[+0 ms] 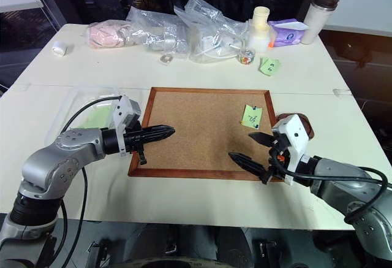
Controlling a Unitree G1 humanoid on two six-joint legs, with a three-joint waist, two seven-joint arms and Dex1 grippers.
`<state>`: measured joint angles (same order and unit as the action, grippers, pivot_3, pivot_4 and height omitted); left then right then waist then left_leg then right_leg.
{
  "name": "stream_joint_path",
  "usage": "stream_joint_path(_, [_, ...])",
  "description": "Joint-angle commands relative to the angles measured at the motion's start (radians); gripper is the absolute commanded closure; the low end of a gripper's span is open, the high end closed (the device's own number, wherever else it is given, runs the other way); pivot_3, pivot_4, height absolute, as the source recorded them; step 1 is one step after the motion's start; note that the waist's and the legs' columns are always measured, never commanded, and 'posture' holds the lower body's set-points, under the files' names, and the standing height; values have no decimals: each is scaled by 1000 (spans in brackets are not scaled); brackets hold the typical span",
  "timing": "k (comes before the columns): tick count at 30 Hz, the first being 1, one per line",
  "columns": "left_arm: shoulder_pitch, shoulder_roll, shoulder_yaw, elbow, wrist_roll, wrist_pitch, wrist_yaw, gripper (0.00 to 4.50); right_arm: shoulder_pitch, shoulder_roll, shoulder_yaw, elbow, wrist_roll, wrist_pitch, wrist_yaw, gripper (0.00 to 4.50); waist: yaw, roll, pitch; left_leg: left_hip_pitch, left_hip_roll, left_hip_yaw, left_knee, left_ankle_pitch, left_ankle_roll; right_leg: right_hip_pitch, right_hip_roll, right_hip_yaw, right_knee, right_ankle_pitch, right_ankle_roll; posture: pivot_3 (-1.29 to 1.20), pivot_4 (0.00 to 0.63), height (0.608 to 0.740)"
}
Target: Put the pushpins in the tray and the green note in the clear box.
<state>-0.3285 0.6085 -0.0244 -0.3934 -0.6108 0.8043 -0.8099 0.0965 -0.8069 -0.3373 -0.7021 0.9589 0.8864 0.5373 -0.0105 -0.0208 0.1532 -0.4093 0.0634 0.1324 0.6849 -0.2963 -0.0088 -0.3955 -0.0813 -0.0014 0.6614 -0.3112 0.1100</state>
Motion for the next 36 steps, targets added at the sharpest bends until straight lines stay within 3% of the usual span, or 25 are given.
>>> stream_joint_path(1, [-24,-3,9,-14,-16,-10,-6,4408,-1,-15,-28,-31,14,-9,3,0,0,0,0,0,0,0,0,0,0,0,0,0,0,0,0,0,150,735])
stream_joint_path(17, [-75,-30,-30,40,38,-39,18,4408,-13,-12,-18,-13,10,6,-41,0,0,0,0,0,0,0,0,0,0,0,0,0,-1,0,0,0,150,735])
stream_joint_path(20, [-122,-54,-47,79,60,-56,26,4408,-44,-52,31,23,-87,-1,-54,0,0,0,0,0,0,0,0,0,0,0,0,0,-1,0,0,0,150,735])
stream_joint_path(26, [-240,-53,-142,177,135,-122,-60,4408,-119,-25,46,72,-145,-27,-88,0,0,0,0,0,-1,0,-1,1,-1,0,0,0,-2,0,0,0,150,735])
stream_joint_path(29, [-284,-42,-251,258,239,-220,-135,4408,-201,9,94,163,-250,-77,-130,0,0,0,0,0,-1,1,-1,2,-3,0,0,0,-2,0,0,0,150,735])
stream_joint_path(36, [-307,-24,-363,412,375,-346,-243,4408,-410,123,175,499,-448,-211,-182,0,-2,1,1,0,-1,2,-1,2,-3,-1,1,0,-2,0,0,0,150,735])
